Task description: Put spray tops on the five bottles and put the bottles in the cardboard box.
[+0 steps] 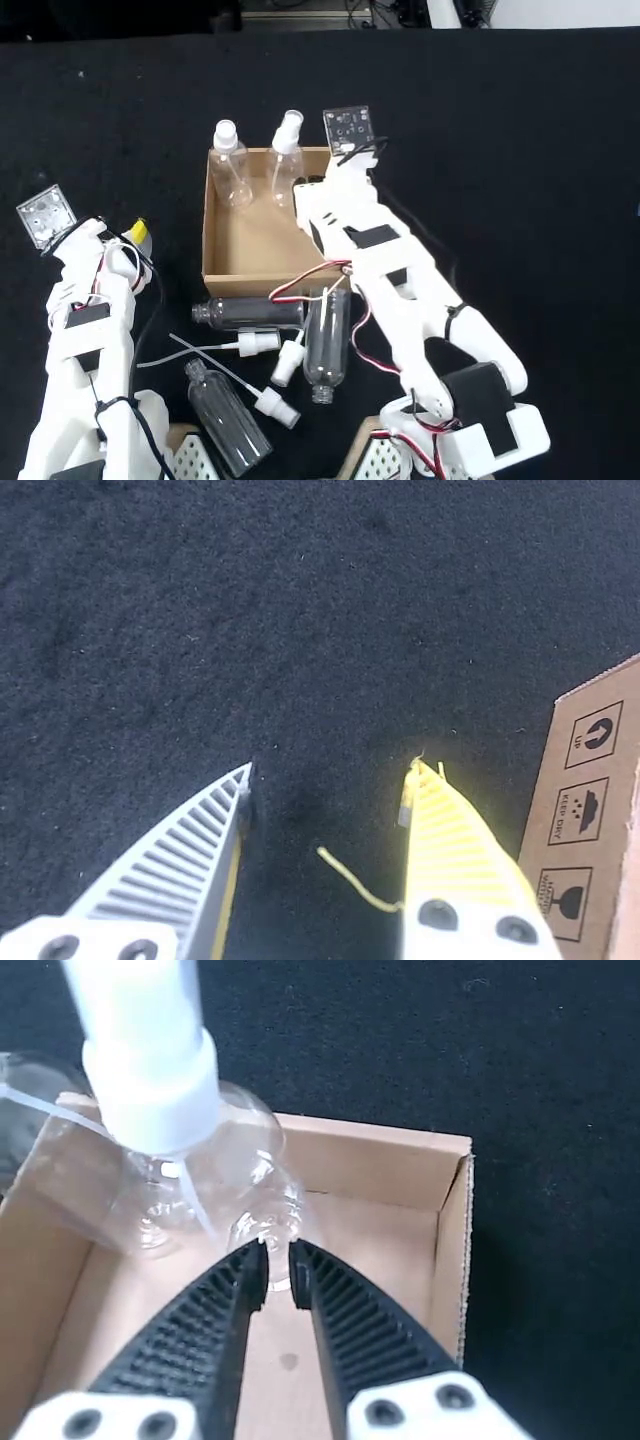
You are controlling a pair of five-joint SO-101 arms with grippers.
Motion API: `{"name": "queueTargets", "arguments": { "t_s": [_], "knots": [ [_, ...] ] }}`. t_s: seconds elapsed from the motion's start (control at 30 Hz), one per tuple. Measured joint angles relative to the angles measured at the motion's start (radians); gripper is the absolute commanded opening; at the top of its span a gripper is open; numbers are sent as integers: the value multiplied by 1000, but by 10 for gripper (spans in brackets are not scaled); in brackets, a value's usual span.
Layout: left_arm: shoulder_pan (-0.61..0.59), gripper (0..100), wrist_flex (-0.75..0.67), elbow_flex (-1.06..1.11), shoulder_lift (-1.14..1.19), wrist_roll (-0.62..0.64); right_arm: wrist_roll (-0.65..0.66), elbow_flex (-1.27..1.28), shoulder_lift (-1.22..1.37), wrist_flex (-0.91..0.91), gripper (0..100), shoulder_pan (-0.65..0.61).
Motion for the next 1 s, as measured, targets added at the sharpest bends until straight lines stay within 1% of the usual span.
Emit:
{"name": "queueTargets", "arguments": {
  "t_s": [0.57, 0.7, 1.0],
  "knots": [
    [0, 216, 0, 0, 0, 0, 0, 0, 0, 0, 10, 2],
    [0, 216, 0, 0, 0, 0, 0, 0, 0, 0, 10, -23],
    [0, 216, 0, 0, 0, 0, 0, 0, 0, 0, 10, -23]
  ]
}}
